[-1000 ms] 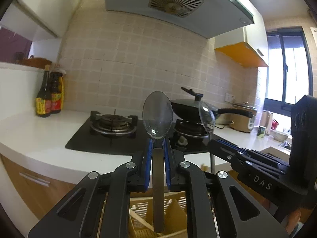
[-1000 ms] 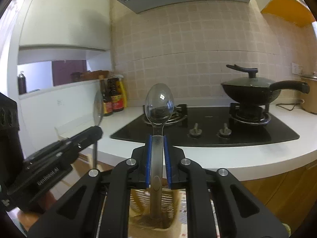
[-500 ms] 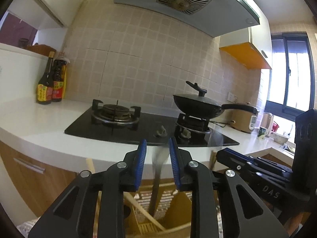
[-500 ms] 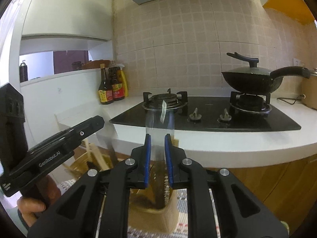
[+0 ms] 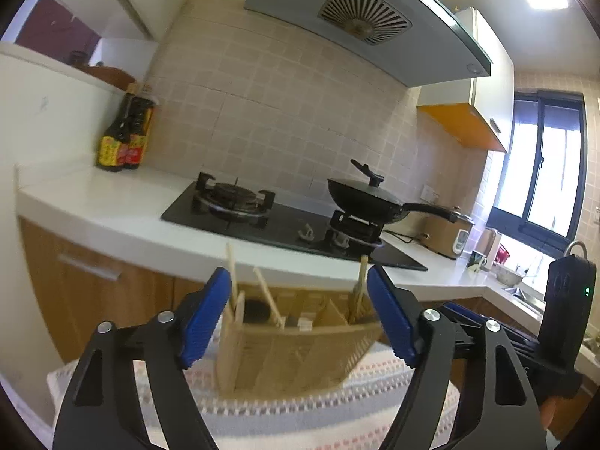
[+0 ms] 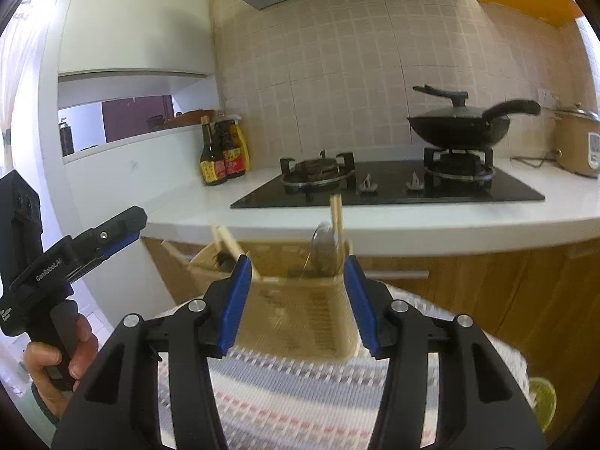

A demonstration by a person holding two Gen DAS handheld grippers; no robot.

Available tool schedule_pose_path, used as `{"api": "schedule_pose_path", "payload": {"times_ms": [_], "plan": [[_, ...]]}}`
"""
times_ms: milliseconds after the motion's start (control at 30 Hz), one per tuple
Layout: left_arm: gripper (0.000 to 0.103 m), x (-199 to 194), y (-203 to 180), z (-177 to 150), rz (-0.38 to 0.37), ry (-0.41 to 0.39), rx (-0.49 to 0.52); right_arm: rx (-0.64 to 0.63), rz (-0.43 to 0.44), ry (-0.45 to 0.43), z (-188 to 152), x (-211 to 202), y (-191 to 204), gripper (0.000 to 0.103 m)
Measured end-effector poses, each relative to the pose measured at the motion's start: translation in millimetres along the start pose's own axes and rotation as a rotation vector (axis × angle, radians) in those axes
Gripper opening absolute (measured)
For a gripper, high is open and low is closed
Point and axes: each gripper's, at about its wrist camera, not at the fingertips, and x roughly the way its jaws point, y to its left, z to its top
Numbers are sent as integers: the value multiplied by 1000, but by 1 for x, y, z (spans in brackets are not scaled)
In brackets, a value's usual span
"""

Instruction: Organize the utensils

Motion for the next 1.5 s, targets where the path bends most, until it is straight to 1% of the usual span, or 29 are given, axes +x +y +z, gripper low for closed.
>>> {"api": "schedule_pose_path", "payload": {"times_ms": [67, 100, 133, 167, 233, 267, 300, 333, 467, 567, 667, 767, 800, 867, 933, 1233, 1333, 1500], "plan": [[76, -14, -1, -10, 11, 4, 2, 8, -16, -2, -10, -11, 5, 48], [76, -18, -2, -14, 21, 9, 9, 9, -34, -10, -16, -17, 8, 54], [76, -23, -5, -19, 40, 8, 24, 5, -55, -24, -23, -23, 12, 62], [76, -28, -8, -25, 54, 1, 38, -3, -77, -41, -28, -28, 16, 66], [81, -35, -11, -37, 82, -12, 47, -24, -144, -80, -39, -35, 24, 77], [83, -37, -12, -43, 92, -24, 47, -32, -174, -102, -43, -37, 27, 81], [84, -39, -12, -48, 101, -32, 46, -39, -216, -141, -51, -40, 30, 87], [84, -39, -12, -56, 118, -43, 46, -40, -232, -160, -55, -41, 32, 89], [84, -34, -15, -78, 182, -71, 73, -19, -297, -194, -66, -33, 28, 89], [85, -24, -14, -87, 226, -45, 109, 11, -325, -192, -73, -28, 18, 89], [88, -18, -6, -89, 263, -28, 104, -3, -368, -190, -77, -25, 11, 90], [90, -14, 0, -90, 286, -3, 81, 4, -360, -167, -77, -21, 7, 90], [92, -14, -1, -91, 300, 0, 89, 0, -360, -163, -78, -20, 8, 90], [93, -13, -4, -93, 354, 1, 133, -19, -365, -158, -79, -20, 12, 90], [95, -14, -5, -93, 388, -11, 153, -24, -360, -152, -81, -20, 13, 92], [95, -17, -7, -94, 386, -16, 167, -51, -372, -137, -84, -17, 18, 94], [95, -18, -10, -95, 398, -23, 179, -62, -374, -136, -84, -17, 20, 94], [95, -17, -10, -95, 394, -18, 179, -56, -379, -141, -84, -19, 18, 95]]}}
